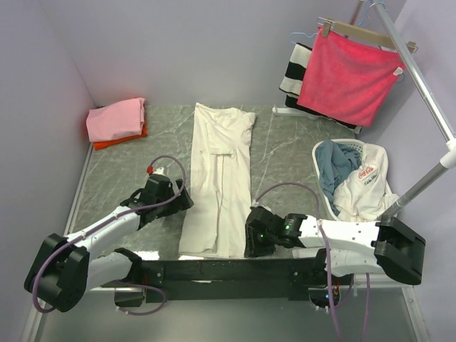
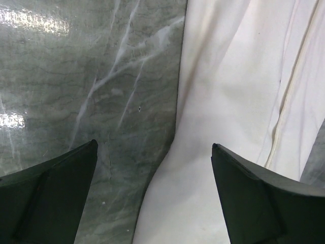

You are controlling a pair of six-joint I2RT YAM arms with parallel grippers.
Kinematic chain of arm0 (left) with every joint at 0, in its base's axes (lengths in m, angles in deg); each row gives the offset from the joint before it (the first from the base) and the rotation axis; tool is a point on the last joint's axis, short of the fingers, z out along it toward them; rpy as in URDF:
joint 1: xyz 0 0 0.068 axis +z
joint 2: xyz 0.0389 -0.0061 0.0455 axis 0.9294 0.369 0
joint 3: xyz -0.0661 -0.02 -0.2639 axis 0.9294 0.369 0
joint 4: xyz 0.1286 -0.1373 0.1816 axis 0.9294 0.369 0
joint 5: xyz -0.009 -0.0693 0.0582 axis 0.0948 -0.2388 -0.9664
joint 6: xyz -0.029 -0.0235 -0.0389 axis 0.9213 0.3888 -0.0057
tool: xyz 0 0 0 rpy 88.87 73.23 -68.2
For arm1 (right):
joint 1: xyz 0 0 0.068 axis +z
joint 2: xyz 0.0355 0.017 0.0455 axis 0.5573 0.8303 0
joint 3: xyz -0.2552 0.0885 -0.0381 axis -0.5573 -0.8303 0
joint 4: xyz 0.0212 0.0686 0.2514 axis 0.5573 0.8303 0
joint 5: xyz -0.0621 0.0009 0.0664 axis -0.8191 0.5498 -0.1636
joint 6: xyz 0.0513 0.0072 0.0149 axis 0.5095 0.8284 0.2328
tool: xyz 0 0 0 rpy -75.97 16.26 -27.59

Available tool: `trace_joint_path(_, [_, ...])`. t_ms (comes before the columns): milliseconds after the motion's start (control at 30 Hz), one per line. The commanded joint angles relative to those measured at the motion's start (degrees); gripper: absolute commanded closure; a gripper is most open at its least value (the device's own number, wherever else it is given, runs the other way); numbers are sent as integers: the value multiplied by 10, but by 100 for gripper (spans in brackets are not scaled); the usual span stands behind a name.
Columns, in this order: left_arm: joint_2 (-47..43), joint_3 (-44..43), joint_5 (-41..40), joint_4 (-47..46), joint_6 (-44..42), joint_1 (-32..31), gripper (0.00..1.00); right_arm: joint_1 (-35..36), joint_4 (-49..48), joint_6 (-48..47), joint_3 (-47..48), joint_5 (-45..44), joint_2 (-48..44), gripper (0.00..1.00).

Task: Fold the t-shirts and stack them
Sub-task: Fold the tshirt

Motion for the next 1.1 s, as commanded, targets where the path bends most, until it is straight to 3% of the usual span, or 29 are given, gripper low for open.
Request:
trace_joint_path(0, [4, -3, -1, -4, -2, -3, 1, 31, 86, 36, 1, -17, -18, 45])
trace_joint_path(67, [5, -5, 5, -3, -5, -3, 1, 35, 97, 36, 6, -23, -18, 34])
trace_joint_path(267, [-33, -1, 20, 26, 0, -7, 1, 33, 163, 22, 70, -122, -27, 23])
trace_joint_path(500, [-88, 43, 43, 0, 41, -25, 1, -45, 96, -72, 137, -143, 14, 20])
trace_joint_path(900, [-21, 77, -22, 1, 125, -120, 1, -174, 7, -207, 216, -97, 129, 20])
trace_joint_path(1067, [-26, 105, -33, 18, 192, -178, 15, -204, 2, -263, 318, -83, 216, 21])
